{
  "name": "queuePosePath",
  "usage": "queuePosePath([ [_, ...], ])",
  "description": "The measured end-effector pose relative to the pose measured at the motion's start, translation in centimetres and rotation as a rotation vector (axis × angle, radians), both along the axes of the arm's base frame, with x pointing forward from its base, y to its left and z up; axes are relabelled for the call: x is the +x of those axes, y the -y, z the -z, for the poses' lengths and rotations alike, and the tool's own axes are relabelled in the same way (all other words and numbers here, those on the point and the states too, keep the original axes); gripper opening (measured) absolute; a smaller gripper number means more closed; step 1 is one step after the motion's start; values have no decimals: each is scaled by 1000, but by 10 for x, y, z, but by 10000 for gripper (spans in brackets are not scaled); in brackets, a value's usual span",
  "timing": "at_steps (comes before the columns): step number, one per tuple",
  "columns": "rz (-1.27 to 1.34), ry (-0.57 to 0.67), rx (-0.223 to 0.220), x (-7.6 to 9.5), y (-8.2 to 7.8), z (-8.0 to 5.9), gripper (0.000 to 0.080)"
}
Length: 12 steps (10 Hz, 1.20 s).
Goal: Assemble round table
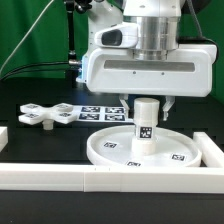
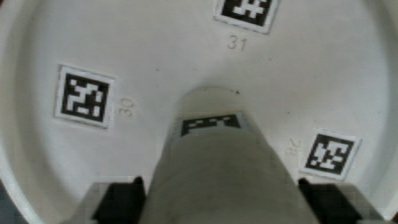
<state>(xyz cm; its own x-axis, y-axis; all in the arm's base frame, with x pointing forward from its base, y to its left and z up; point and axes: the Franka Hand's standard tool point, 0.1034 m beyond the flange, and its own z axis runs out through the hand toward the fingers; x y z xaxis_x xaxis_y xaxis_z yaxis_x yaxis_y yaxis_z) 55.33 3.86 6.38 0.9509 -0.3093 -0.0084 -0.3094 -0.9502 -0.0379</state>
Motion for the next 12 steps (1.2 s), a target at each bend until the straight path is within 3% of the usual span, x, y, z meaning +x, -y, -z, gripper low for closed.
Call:
queuePosePath([
  [5,565,-35,83,0,1,0,409],
  [8,651,-43,90,0,-1,0,409],
  [9,639,-42,90,0,-1,0,574],
  [10,638,-43,91,0,-1,0,626],
  [12,507,-26,68,2,-6,-4,646],
])
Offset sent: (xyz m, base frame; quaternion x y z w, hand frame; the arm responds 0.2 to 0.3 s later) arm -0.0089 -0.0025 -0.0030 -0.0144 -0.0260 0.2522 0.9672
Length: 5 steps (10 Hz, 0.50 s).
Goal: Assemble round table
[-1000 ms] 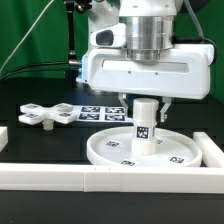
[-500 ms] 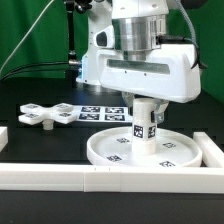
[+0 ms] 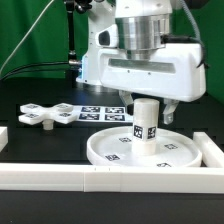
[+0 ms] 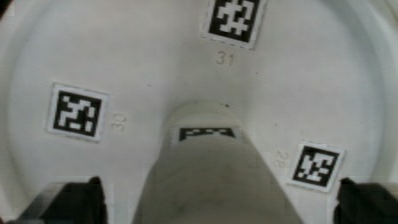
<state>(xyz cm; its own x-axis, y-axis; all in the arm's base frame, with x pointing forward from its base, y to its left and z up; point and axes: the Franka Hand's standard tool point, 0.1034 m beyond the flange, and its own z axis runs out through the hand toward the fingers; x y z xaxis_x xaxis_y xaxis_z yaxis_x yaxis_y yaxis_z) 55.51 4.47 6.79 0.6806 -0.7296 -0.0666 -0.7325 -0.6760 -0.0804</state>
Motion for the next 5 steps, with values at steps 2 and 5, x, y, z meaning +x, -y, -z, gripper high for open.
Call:
queuePosePath([
  [2,-130,-44,12,-9,-3,-8,649],
  [5,-129,-50,26,-17,4,-11,648],
])
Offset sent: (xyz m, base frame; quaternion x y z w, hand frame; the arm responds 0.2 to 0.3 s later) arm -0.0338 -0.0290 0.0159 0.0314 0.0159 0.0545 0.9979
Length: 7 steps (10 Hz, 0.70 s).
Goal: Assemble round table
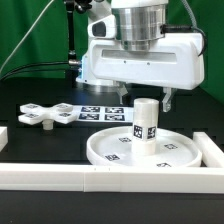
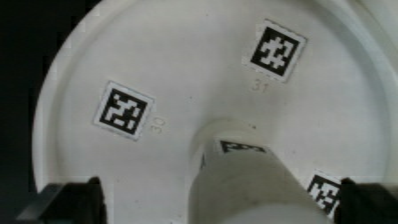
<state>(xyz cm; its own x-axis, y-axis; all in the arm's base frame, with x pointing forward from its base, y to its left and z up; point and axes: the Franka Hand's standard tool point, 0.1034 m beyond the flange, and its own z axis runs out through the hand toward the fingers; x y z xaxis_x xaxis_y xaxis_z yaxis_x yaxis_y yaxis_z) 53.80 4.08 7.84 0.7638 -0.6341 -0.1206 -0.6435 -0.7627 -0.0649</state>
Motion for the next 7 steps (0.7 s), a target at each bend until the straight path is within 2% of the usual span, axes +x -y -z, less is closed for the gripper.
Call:
queuePosePath([
  [2,0,0,0,0,0,0,648],
  [5,-208,17,-8,1,-9,2,648],
  [7,-230,20,10,-7,-4,4,648],
])
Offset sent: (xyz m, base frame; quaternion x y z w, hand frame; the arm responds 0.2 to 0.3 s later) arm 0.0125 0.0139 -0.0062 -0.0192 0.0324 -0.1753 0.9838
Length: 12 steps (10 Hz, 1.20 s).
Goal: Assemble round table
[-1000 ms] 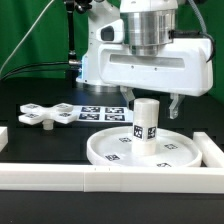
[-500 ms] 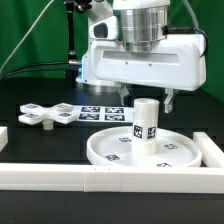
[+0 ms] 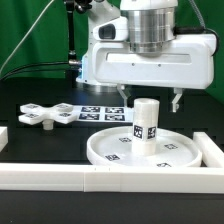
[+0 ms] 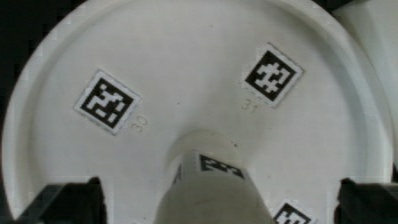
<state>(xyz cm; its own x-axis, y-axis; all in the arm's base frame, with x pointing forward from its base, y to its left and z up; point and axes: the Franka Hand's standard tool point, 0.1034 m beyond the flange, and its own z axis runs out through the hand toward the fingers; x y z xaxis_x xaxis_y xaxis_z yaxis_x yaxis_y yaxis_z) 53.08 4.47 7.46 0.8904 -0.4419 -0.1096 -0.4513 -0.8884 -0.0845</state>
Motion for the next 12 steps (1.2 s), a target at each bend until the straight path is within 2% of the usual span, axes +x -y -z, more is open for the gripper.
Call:
queuePosePath([
  [5,-326,43,18,1,1,0,648],
  [8,-437,110,-25,-20,35,7,648],
  [10,-447,117,-38,-19,61,5,648],
  [12,-449,114,-37,-20,58,6,648],
])
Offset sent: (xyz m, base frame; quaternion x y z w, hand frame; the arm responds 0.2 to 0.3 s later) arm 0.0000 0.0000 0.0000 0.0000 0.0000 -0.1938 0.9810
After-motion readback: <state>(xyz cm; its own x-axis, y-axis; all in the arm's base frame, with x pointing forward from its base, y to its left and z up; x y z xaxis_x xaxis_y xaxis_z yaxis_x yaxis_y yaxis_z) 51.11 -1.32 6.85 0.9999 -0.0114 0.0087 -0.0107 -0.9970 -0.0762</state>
